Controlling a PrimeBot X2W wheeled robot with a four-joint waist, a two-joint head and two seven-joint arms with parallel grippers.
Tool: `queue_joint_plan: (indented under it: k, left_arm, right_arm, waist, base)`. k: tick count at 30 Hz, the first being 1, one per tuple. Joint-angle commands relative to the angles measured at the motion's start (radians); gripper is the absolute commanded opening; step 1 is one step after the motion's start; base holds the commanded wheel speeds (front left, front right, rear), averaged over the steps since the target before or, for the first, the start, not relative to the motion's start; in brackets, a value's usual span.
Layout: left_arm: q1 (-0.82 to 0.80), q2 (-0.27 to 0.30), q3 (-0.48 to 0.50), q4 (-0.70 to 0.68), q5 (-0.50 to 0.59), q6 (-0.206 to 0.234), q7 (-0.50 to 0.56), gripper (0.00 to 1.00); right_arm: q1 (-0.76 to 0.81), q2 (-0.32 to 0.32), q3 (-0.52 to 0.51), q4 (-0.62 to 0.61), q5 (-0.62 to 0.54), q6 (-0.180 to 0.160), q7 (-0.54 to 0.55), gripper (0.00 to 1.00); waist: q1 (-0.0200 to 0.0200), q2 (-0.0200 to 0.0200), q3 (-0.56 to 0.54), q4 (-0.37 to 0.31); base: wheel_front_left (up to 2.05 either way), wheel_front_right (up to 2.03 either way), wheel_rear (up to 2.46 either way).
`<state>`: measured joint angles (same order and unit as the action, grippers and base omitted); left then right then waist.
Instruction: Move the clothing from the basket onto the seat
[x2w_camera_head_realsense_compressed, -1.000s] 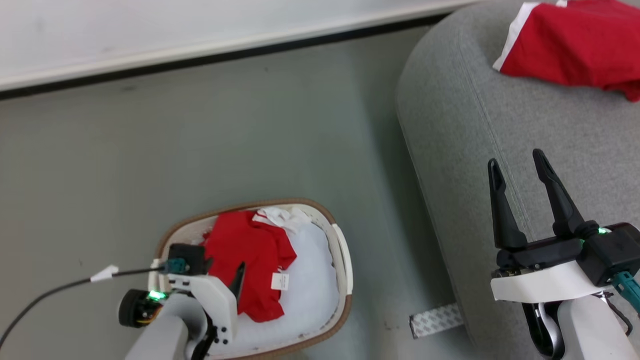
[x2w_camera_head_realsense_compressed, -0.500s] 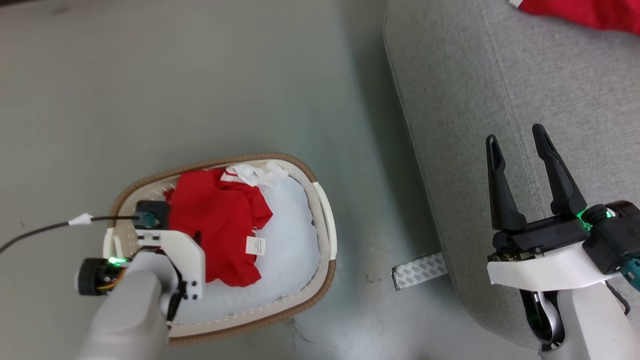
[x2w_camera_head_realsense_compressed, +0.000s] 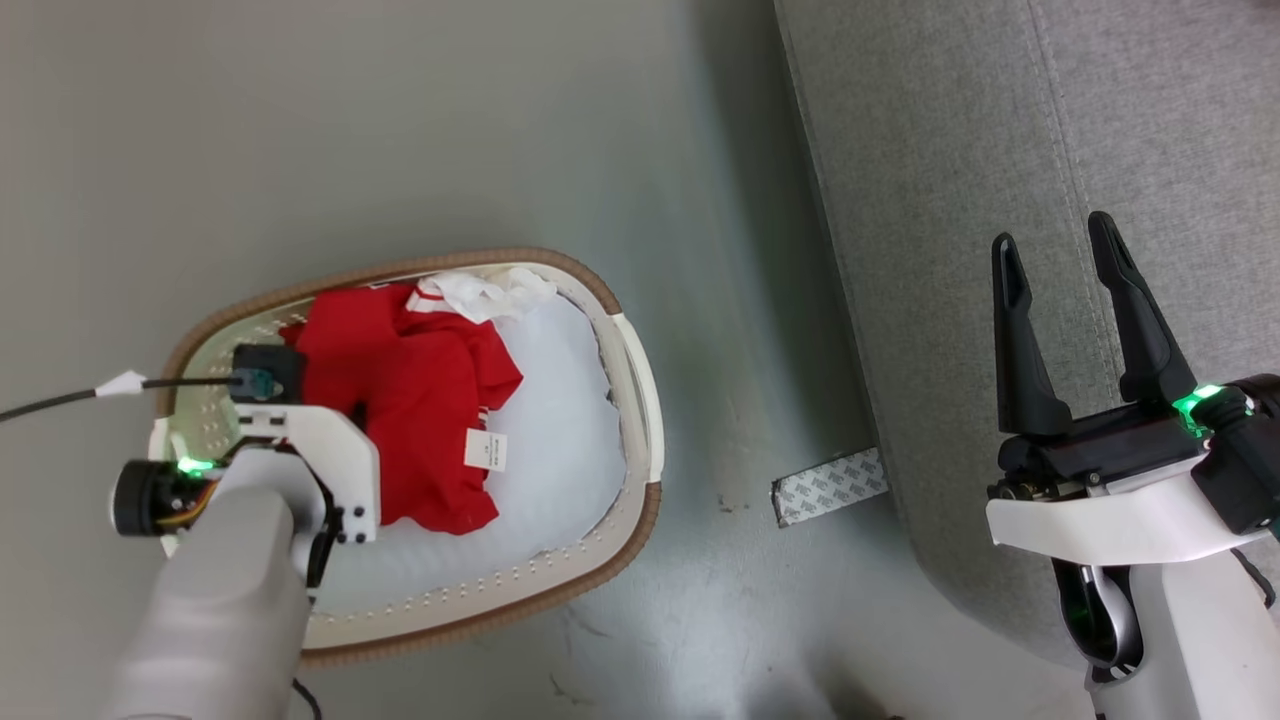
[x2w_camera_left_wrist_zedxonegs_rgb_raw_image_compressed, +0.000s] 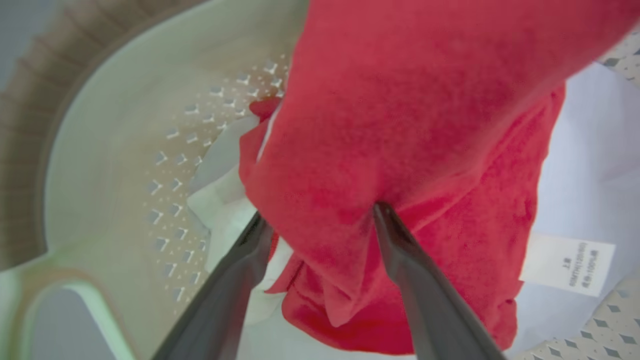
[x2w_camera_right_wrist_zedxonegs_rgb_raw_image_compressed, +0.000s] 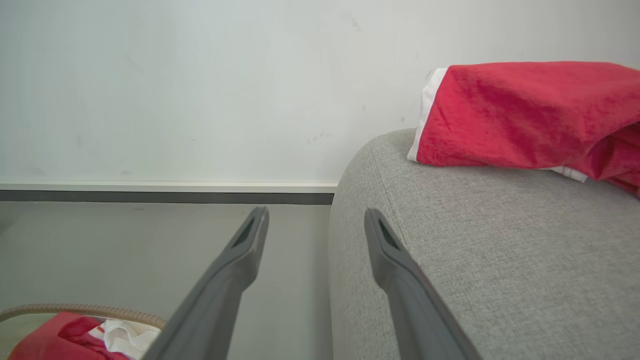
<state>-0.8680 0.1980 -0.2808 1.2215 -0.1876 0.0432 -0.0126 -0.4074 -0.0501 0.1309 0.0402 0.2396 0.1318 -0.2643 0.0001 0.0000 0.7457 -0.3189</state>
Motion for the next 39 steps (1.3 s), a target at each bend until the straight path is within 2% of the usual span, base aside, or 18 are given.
queue_joint_plan:
  k: [1,3,4,5,6,11,16,19,25,33,39]
  left_arm:
    - [-0.019,0.009,-0.009,0.005,0.008,-0.006,-0.011,1.0]
    - [-0.031,0.009,-0.018,0.01,0.015,-0.014,-0.021,1.0]
    - [-0.035,0.007,-0.024,0.012,0.018,-0.02,-0.029,0.63]
    - [-0.04,0.006,-0.027,0.013,0.018,-0.024,-0.038,0.18]
    - [-0.042,0.005,-0.033,0.016,0.019,-0.034,-0.042,0.0]
    - [-0.026,-0.03,-0.033,0.019,-0.01,-0.076,-0.1,0.0]
    - [0.025,-0.075,-0.006,0.011,-0.058,-0.105,-0.201,0.0]
    - [0.052,-0.093,0.002,-0.002,-0.08,-0.121,-0.226,0.0]
    - [0.154,-0.123,-0.005,-0.085,-0.125,-0.163,-0.25,0.0]
    - [0.26,-0.128,-0.023,-0.298,-0.196,-0.174,-0.237,0.0]
    - [0.307,-0.095,-0.02,-0.582,-0.238,-0.164,-0.144,0.0]
  right_arm:
    - [-0.011,-0.001,-0.002,-0.004,0.005,-0.002,0.0,1.0]
    - [-0.011,-0.001,0.0,-0.006,0.005,-0.002,0.0,1.0]
    - [-0.01,-0.001,-0.001,-0.006,0.004,-0.002,0.0,1.0]
    - [-0.009,-0.001,-0.003,-0.006,0.003,-0.002,0.0,1.0]
    - [-0.008,-0.001,-0.006,-0.006,0.002,-0.002,0.0,1.0]
    - [0.016,-0.001,-0.031,0.011,-0.007,-0.002,0.0,1.0]
    - [0.039,-0.001,-0.036,0.033,-0.019,-0.002,0.0,1.0]
    - [0.052,-0.002,-0.035,0.046,-0.028,-0.002,0.0,1.0]
    - [0.118,-0.002,-0.055,0.094,-0.047,-0.002,0.0,1.0]
    - [0.217,-0.002,-0.06,0.144,-0.052,-0.002,0.0,1.0]
    - [0.265,-0.002,-0.044,0.164,-0.061,-0.002,0.0,1.0]
  waist:
    - [-0.0001,0.0,0.012,-0.002]
    - [-0.0001,0.0,0.021,-0.003]
    - [-0.0001,0.0,0.024,-0.003]
    - [-0.0001,0.0,0.026,-0.004]
    - [-0.0001,0.0,0.026,-0.003]
    - [-0.0001,0.0,-0.012,0.021]
    - [-0.0001,0.0,-0.107,0.065]
    - [-0.0001,0.0,-0.158,0.084]
    - [-0.0001,0.0,-0.341,0.155]
    - [-0.0001,0.0,-0.543,0.218]
    - [-0.0001,0.0,-0.628,0.247]
  base:
    - [0.0,0.0,0.0]
    - [0.0,0.0,0.0]
    - [0.0,0.0,0.0]
    - [0.0,0.0,0.0]
    - [0.0,0.0,0.0]
    - [0.0,0.0,0.0]
    - [0.0,0.0,0.0]
    - [0.0,0.0,0.0]
    - [0.0,0.0,0.0]
    - [0.0,0.0,0.0]
    - [0.0,0.0,0.0]
